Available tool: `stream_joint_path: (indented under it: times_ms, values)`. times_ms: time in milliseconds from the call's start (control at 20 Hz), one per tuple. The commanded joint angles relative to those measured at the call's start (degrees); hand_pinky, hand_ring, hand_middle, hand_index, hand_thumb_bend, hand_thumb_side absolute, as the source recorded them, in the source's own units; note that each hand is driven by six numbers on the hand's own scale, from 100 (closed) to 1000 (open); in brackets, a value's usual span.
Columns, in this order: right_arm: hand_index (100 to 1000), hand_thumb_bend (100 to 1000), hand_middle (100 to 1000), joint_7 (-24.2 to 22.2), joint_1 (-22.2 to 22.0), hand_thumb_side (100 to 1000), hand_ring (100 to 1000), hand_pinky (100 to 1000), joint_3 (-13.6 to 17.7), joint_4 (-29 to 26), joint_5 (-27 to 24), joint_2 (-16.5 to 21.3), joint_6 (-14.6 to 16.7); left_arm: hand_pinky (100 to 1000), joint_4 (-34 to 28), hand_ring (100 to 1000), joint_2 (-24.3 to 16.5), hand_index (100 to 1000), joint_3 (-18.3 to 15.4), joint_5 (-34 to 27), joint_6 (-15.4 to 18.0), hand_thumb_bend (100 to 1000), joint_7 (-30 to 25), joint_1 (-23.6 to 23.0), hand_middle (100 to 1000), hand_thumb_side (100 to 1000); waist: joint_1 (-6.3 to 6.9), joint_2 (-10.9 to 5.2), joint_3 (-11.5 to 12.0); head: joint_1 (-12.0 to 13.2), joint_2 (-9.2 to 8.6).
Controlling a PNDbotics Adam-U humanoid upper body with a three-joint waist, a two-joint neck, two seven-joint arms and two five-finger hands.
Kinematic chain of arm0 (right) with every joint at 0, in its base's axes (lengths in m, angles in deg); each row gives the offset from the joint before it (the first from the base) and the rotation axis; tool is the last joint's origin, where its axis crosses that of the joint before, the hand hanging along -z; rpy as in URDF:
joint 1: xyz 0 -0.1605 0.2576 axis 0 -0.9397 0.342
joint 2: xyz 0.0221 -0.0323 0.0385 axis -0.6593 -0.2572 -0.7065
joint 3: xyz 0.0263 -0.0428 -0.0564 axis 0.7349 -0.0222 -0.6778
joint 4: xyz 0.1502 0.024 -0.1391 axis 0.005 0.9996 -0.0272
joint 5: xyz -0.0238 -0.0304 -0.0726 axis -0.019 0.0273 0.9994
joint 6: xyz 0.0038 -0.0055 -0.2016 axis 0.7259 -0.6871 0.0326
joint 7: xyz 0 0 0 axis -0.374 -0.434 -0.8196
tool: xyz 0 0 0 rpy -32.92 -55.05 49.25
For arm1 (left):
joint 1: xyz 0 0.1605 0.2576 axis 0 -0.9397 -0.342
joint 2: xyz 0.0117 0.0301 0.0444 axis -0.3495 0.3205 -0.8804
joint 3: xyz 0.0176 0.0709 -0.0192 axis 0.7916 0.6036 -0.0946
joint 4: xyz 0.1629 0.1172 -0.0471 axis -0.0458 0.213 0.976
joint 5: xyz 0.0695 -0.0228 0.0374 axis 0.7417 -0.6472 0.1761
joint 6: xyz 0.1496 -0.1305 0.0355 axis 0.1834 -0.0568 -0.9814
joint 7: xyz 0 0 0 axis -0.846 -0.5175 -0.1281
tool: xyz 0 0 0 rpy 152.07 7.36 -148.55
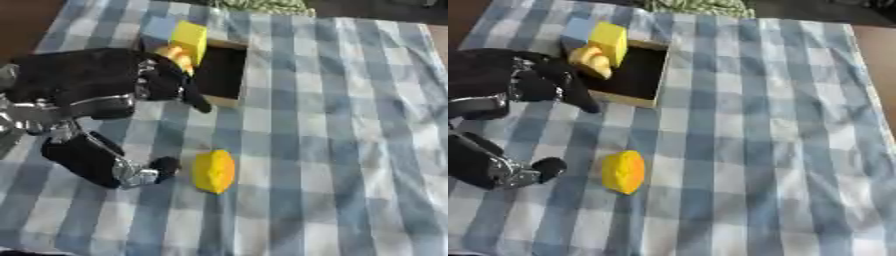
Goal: Pick up objects on the table and place them in the box.
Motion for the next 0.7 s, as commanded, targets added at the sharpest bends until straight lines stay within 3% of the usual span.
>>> stream_joint_path:
  times_ms: [50,350,700]
  values:
    - [700,100,502,-0.2,0.5,470,887,990,0.3,-0.3,-0.2,1.2,-0.1,965,-0.7,831,0.6,891,0.8,1.7,0.1,385,-2.2,0.5,754,375,1.03,-2.17,-0.2,0.0,0.09]
    - [699,100,499,-0.9,0.4,470,886,993,0.2,-0.1,-0.4,0.8,-0.2,953,2.8,819,3.6,879,1.7,5.6,0.1,355,-2.6,0.5,737,397,1.18,-2.11,-0.4,0.2,0.03]
    - [699,100,497,-1.4,0.5,470,886,994,0.2,0.0,-0.6,0.4,-0.4,915,9.1,781,6.6,850,2.5,10.6,1.0,349,0.2,-0.4,675,271,1.17,-1.95,-0.9,0.5,-0.10]
